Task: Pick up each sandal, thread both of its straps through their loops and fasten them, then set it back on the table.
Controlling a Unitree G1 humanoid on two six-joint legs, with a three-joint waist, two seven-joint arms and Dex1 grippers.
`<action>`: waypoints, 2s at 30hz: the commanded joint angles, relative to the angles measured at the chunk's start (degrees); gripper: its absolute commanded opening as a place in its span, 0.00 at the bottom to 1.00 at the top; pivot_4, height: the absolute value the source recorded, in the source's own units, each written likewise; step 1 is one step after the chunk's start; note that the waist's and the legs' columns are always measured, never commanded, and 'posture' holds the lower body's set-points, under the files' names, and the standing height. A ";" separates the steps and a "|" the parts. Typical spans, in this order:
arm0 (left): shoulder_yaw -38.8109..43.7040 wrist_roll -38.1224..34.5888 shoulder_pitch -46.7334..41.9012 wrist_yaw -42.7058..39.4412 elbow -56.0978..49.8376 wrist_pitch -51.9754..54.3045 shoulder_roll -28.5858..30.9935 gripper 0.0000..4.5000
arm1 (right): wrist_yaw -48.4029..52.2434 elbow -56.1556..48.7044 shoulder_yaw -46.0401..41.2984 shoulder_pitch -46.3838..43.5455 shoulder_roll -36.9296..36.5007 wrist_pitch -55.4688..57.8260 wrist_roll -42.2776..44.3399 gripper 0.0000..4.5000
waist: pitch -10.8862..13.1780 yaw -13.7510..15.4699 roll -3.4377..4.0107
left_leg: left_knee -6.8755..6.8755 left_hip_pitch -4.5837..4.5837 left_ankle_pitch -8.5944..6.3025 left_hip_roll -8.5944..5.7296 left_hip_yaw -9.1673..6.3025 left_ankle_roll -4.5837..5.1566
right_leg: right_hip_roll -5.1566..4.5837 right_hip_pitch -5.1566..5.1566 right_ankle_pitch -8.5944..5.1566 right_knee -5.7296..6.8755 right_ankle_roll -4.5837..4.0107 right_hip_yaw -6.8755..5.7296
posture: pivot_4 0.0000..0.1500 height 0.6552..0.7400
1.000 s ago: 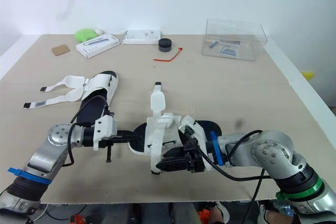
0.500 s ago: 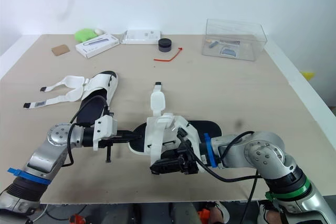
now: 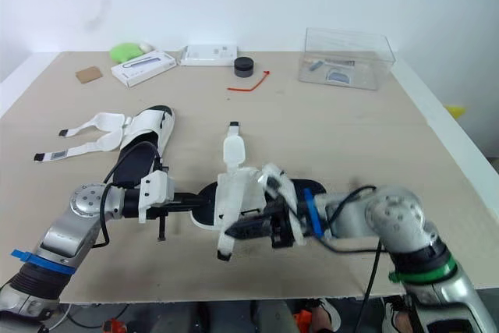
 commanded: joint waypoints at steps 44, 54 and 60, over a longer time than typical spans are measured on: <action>-0.28 0.70 0.01 0.86 -0.06 -1.48 -1.47 0.00 | 35.33 12.43 9.52 -15.40 -2.75 15.19 -32.74 0.01 | -0.04 0.30 0.03 | 0.27 -1.17 -0.39 -0.05 -0.09 0.64 | -0.25 -0.94 0.09 0.03 -0.29 -0.14 | 1.00 1.00; -0.16 0.61 0.24 1.48 -0.58 -1.23 -1.43 0.00 | 40.98 13.14 11.02 -16.81 -2.29 12.47 -38.61 0.01 | -0.04 0.32 0.03 | 0.38 -1.16 -0.38 -0.05 -0.08 0.63 | -0.24 -0.93 0.11 0.08 -0.30 -0.14 | 1.00 1.00; -0.29 0.51 0.47 1.53 -0.97 -1.06 -1.49 0.00 | 43.13 11.34 10.91 -17.48 -2.18 13.41 -39.20 0.01 | -0.04 0.32 0.03 | 0.41 -1.16 -0.38 -0.05 -0.08 0.63 | -0.25 -0.93 0.12 0.11 -0.31 -0.15 | 1.00 1.00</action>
